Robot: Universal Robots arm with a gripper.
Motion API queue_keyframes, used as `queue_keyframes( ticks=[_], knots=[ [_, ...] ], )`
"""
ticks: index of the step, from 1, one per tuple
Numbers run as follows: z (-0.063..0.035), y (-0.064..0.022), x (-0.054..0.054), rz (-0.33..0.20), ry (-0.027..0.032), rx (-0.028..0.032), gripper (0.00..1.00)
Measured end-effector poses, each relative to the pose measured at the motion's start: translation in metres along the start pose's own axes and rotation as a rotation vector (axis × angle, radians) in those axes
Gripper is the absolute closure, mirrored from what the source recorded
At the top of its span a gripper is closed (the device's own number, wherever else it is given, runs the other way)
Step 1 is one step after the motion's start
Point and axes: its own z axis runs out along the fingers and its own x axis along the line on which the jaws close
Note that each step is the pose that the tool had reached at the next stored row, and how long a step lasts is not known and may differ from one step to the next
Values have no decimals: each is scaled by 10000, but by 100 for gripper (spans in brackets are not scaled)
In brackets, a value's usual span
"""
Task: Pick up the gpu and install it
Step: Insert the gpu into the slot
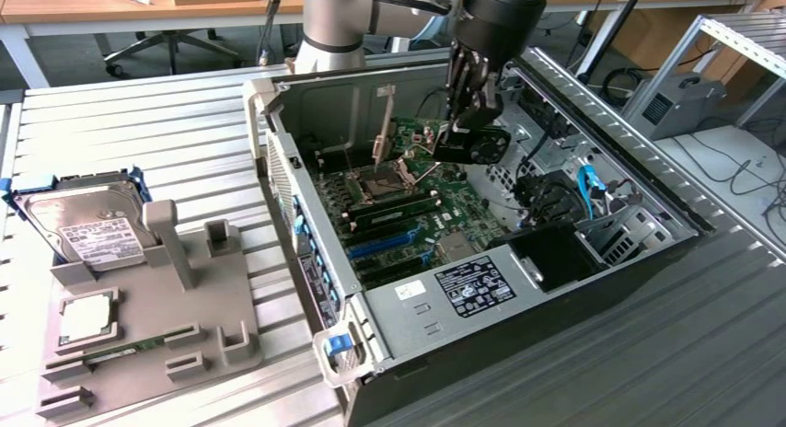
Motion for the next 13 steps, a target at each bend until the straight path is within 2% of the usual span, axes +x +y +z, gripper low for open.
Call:
queue_keyframes(
  ticks=[13],
  knots=[
    [0, 0, 0, -772, 30, -1, 74]
  ],
)
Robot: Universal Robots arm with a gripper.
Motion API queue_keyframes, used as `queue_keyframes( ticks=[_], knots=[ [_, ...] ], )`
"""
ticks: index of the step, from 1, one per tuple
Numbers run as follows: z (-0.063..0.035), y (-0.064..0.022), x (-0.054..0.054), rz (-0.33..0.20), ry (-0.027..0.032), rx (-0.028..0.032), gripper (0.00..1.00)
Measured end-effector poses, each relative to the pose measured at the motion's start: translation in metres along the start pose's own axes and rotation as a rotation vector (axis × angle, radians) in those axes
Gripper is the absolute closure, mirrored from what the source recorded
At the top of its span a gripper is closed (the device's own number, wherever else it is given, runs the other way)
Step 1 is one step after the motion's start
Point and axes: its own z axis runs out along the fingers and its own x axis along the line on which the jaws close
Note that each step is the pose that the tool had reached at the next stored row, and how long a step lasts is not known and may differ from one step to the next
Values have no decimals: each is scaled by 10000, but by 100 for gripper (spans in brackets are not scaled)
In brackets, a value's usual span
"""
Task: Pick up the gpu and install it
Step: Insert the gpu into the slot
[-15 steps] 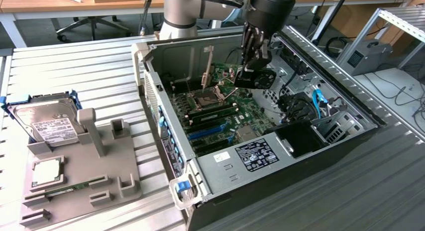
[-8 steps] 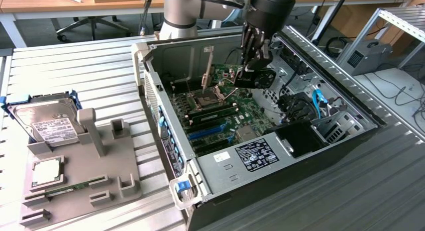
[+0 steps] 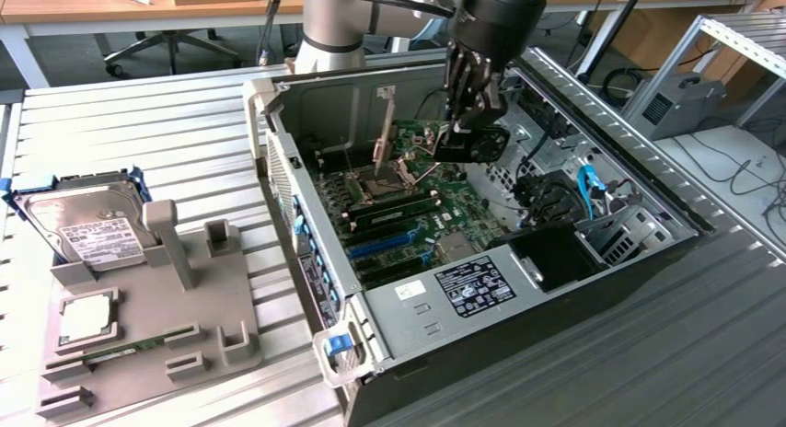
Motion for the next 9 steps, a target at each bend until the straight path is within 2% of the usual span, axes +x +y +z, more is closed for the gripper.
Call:
queue_keyframes(
  ticks=[9],
  knots=[
    [0, 0, 0, -462, 18, 0, 74]
  ],
)
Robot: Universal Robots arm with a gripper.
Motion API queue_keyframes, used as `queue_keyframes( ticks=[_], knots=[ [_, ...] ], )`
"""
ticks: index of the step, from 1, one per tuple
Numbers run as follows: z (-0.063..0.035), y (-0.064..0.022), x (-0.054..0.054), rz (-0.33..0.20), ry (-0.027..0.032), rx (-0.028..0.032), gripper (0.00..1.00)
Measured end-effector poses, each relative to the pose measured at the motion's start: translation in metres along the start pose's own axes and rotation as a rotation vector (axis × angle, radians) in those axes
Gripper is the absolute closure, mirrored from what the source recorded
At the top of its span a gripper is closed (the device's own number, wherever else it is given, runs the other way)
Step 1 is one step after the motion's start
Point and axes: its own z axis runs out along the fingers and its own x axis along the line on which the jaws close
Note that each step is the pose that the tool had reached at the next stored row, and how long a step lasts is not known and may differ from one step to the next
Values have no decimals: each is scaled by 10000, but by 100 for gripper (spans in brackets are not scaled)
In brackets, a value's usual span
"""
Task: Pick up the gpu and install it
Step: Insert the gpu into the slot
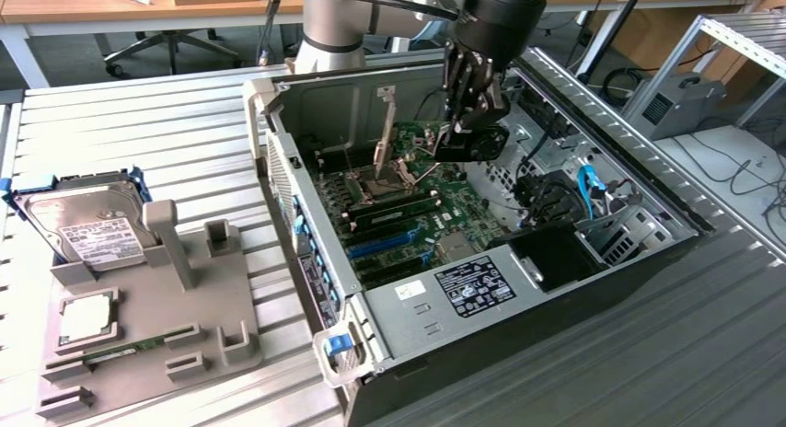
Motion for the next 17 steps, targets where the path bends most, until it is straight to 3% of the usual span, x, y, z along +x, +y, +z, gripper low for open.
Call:
queue_keyframes(
  ticks=[17],
  knots=[
    [0, 0, 0, -1076, 42, -1, 74]
  ],
)
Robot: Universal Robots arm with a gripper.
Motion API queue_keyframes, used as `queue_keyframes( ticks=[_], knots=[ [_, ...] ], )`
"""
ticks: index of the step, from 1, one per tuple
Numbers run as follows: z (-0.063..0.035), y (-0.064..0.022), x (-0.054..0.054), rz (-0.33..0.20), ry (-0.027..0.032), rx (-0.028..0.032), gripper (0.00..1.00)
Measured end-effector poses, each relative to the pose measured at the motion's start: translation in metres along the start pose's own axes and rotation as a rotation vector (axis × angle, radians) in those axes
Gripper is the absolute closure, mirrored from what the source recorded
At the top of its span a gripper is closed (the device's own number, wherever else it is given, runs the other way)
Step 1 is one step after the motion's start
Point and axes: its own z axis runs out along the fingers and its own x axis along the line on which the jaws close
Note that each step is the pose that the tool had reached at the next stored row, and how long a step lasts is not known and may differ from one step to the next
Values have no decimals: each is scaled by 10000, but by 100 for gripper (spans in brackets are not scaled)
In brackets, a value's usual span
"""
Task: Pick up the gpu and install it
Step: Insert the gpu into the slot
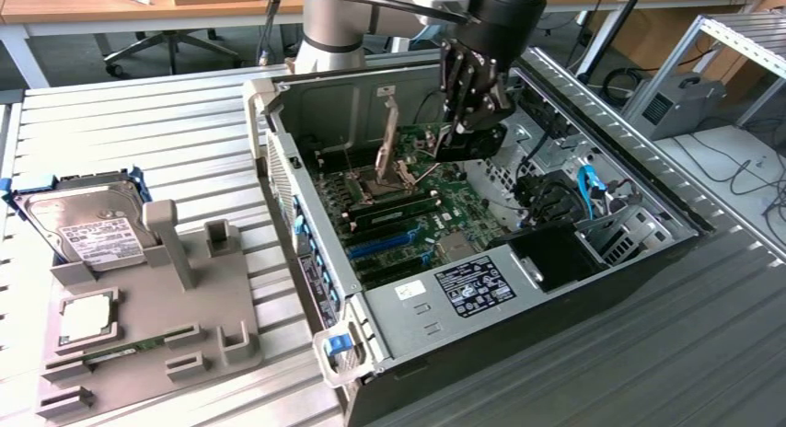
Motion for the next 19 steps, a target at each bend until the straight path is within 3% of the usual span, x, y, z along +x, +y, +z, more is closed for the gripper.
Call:
queue_keyframes(
  ticks=[19],
  knots=[
    [0, 0, 0, -972, 38, -1, 74]
  ],
)
